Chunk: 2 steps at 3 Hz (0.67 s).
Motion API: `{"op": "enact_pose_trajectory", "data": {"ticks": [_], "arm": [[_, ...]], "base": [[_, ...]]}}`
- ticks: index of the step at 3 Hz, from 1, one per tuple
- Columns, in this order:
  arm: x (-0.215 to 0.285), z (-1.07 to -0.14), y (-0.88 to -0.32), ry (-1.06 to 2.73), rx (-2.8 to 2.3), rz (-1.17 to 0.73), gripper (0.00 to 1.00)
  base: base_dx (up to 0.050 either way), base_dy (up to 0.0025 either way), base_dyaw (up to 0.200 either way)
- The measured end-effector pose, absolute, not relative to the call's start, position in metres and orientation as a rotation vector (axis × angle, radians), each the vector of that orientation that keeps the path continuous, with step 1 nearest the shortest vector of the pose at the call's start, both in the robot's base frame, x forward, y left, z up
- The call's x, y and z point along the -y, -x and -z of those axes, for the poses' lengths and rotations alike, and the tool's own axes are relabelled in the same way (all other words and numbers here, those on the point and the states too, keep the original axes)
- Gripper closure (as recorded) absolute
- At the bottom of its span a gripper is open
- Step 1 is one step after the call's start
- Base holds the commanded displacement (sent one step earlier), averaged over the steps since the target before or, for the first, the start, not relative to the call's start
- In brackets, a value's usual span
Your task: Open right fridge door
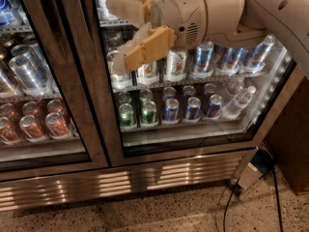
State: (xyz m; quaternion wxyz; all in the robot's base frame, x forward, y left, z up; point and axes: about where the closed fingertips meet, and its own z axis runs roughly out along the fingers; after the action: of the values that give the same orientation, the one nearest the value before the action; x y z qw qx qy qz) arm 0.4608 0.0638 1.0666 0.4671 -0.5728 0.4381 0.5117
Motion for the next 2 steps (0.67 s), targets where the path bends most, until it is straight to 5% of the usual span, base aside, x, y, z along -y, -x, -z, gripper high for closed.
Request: {"op": "enact_pose_trajectory", "data": {"ticks": [2], "arm": [[-0.0737, -1.0519, -0.4632, 1.424, -1.074, -1.261, 0.00]], "base": [[0.000, 0.00000, 0.000]]}}
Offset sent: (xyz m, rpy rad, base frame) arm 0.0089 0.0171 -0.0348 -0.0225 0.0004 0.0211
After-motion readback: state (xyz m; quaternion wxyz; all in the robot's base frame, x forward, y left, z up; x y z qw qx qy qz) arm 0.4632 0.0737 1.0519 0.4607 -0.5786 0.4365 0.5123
